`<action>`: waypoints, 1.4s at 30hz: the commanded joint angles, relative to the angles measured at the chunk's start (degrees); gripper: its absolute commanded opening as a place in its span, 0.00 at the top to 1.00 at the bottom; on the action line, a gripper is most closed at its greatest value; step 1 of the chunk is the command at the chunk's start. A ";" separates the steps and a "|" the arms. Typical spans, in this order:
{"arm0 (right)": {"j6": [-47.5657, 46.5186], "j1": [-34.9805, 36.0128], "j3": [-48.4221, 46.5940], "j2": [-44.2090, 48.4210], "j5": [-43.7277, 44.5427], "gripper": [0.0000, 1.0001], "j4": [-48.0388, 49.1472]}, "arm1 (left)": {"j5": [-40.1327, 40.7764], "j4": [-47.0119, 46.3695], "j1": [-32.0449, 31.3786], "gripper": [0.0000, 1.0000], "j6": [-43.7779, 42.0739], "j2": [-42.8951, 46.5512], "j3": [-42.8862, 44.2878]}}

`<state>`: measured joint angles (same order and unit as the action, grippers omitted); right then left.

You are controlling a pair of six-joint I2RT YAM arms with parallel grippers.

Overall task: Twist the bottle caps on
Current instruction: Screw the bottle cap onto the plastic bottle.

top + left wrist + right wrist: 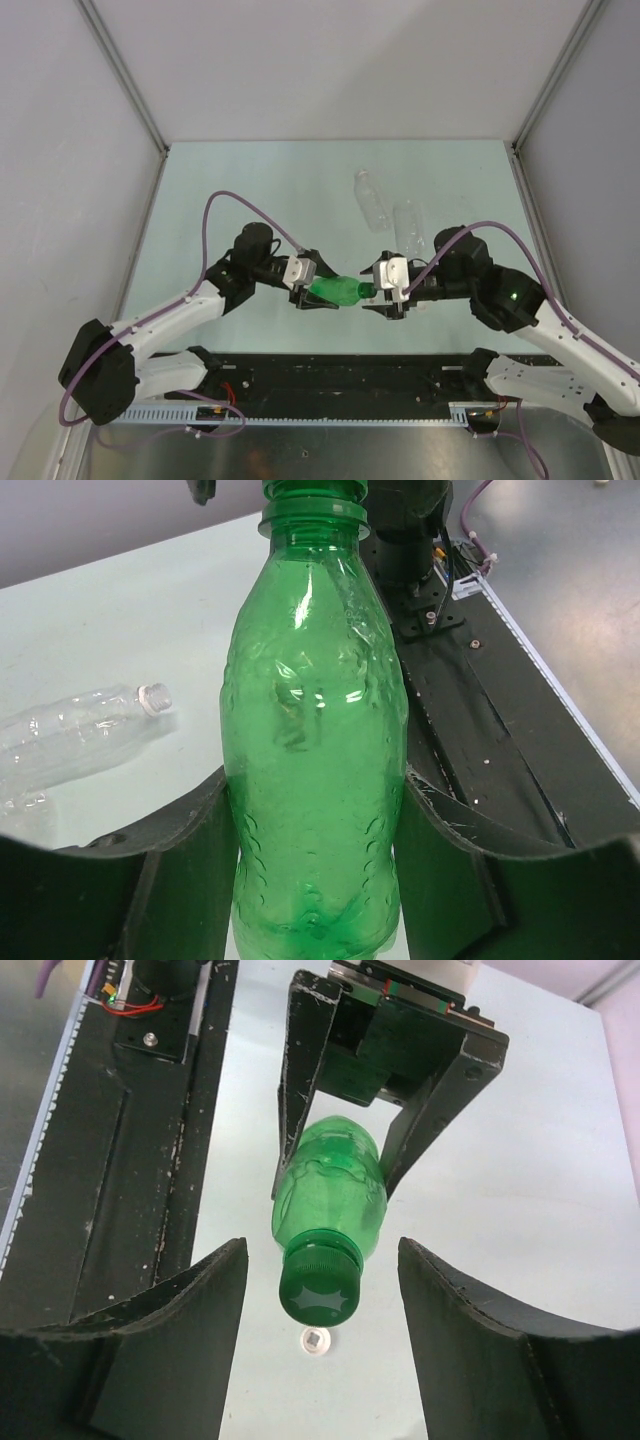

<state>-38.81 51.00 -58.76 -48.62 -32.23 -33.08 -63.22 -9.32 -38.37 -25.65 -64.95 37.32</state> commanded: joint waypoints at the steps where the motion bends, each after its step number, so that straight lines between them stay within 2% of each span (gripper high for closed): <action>1: 1.26 0.87 -2.40 1.14 4.06 0.34 -1.16 | 0.40 0.33 0.24 1.00 -1.39 0.64 2.60; 16: 3.30 2.88 -2.41 2.03 8.62 0.46 -3.20 | -0.55 0.62 0.23 1.00 -1.25 0.45 3.07; 27: 6.18 3.52 -2.35 1.25 9.35 0.78 -3.23 | 0.95 0.64 0.24 1.00 -1.16 -0.05 3.80; 36: 17.71 3.64 -2.38 -2.16 14.86 0.92 -1.67 | 12.45 0.71 0.11 1.00 0.79 -0.33 8.70; 42: 24.62 3.92 -2.33 -4.61 17.09 0.99 1.68 | 19.57 2.68 -2.76 1.00 -4.87 0.29 10.06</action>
<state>-21.91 53.82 -60.75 -50.74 -14.11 -33.71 -53.76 -3.20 -39.11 -27.55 -65.47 42.17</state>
